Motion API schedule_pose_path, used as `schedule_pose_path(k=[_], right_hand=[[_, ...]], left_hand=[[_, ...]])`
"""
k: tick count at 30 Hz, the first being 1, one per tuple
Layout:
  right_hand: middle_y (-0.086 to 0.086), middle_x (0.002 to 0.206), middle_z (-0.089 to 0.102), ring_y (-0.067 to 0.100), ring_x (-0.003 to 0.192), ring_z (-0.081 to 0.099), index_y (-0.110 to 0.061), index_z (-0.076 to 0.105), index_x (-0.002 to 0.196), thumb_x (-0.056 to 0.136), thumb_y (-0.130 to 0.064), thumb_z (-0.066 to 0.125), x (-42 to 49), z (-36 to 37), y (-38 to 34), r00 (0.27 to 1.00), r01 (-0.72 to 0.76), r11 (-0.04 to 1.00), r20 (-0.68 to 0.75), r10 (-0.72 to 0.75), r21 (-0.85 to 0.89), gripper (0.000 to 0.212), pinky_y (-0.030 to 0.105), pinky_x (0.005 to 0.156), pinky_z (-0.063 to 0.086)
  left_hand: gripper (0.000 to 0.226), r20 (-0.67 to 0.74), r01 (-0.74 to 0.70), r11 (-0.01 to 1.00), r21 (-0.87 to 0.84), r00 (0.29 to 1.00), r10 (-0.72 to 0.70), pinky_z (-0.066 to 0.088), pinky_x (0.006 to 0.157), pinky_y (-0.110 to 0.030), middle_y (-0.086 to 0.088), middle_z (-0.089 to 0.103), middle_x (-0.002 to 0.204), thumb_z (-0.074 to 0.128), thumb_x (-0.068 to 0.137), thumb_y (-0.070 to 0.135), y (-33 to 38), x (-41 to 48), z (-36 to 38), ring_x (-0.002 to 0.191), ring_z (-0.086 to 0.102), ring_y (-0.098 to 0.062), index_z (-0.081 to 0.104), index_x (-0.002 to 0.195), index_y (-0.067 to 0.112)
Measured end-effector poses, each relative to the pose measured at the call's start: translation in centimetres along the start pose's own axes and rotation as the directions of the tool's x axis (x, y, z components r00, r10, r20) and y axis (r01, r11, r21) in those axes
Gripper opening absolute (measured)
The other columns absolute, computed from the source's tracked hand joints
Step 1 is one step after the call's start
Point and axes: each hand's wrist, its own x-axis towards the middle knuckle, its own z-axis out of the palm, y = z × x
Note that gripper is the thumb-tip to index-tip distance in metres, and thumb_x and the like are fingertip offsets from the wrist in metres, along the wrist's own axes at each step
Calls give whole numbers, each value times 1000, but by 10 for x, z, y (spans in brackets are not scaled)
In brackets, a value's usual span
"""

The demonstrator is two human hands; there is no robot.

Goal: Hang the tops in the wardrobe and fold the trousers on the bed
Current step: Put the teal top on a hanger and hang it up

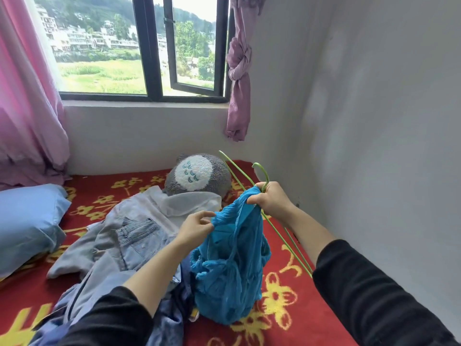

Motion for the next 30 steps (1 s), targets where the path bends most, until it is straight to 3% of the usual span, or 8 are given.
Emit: schedule_pose_path(k=[3, 6, 9, 12, 17, 21, 27, 30], right_hand=[[-3, 55, 51, -3, 41, 46, -7, 56, 68, 83, 0, 67, -5, -5, 1, 999, 40, 999, 11, -39, -16, 19, 12, 42, 35], [-3, 58, 54, 2, 48, 50, -5, 59, 74, 83, -12, 73, -9, -9, 4, 998, 60, 998, 23, -59, -29, 18, 13, 47, 39], [-2, 58, 47, 10, 54, 44, -10, 52, 68, 79, -34, 78, -10, -13, 7, 998, 65, 994, 14, -64, -88, 37, 20, 51, 36], [-1, 57, 38, 9, 52, 35, -13, 46, 64, 76, -39, 79, -10, -19, 10, 998, 49, 997, -40, -51, -66, 44, 21, 48, 29], [-16, 40, 45, -2, 36, 43, -9, 56, 71, 81, -22, 76, -18, -26, 20, 988, 24, 994, -155, -8, 103, 25, 11, 41, 31], [-14, 41, 41, 5, 36, 27, -7, 56, 80, 79, -41, 75, -31, -18, 40, 988, -32, 971, -137, 66, 235, 39, 18, 37, 26], [-8, 81, 73, 5, 69, 69, -17, 69, 87, 66, -54, 79, -43, 19, 52, 982, -186, 982, -10, 186, 18, 44, 24, 61, 55], [0, 74, 67, 15, 64, 60, -7, 64, 75, 75, -36, 68, -38, 24, 61, 963, -247, 967, -128, 238, -58, 30, 28, 57, 48]], left_hand=[[60, 3, -153, 964, 219, 988, 156, 42, 91, -28, -8, 54, 114, 72, 74, 13, 10, 1, 8, 103, 49, -20, 54, 128, 30], [79, 82, -304, 909, 284, 953, 293, 29, 97, -27, 0, 40, 118, 72, 72, 16, 27, -7, 15, 112, 31, -14, 38, 140, 38], [60, 120, -397, 891, 221, 917, 380, 28, 90, -26, 3, 48, 108, 69, 74, 18, 43, -5, 21, 104, 34, -11, 53, 129, 36], [3, 97, -431, 885, 177, 902, 420, 39, 66, -26, 6, 60, 69, 66, 67, 27, 58, -2, 20, 66, 49, -6, 66, 69, 29], [27, -19, -389, 900, 199, 916, 400, 34, 52, -28, 2, 48, 53, 62, 78, 25, 84, 2, 10, 51, 41, -13, 54, 57, 12], [28, -119, -324, 944, 59, 937, 329, 28, 53, -29, 1, 39, 51, 57, 83, 18, 105, 2, 5, 51, 34, -17, 46, 58, 12], [31, -194, -354, 934, -53, 921, 338, 22, 51, -29, -1, 30, 54, 54, 84, 17, 139, -6, 12, 53, 27, -15, 37, 58, 15], [38, -210, -339, 929, -149, 929, 305, 20, 48, -27, 3, 27, 49, 51, 85, 15, 153, -8, 13, 48, 23, -14, 28, 54, 19]])
